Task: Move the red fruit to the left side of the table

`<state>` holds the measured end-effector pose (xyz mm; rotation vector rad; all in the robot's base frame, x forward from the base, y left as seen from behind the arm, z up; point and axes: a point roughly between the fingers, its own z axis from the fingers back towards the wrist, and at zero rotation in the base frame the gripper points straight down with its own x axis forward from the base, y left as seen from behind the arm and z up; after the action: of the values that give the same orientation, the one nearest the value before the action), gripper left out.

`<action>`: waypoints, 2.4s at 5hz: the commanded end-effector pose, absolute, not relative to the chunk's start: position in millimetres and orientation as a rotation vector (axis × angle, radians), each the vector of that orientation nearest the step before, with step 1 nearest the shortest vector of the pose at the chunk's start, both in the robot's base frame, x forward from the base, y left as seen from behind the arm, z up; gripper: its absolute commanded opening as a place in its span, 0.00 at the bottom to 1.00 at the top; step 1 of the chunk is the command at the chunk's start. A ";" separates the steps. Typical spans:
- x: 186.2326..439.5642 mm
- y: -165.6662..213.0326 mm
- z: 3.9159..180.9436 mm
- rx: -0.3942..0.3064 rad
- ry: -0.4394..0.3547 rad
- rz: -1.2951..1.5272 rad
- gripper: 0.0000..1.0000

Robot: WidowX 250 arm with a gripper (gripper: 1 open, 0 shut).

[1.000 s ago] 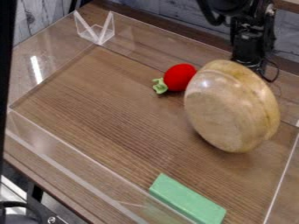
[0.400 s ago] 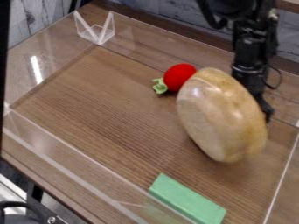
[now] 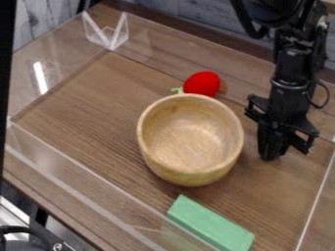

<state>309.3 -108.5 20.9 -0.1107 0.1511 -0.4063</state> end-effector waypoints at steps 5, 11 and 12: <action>356.9 -99.3 68.4 -0.103 0.062 -0.416 1.00; 373.8 37.2 63.5 -0.048 0.092 -0.006 1.00; 368.4 58.2 59.5 -0.037 0.104 0.068 1.00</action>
<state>363.9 57.7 46.8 -0.0460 0.1439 0.0737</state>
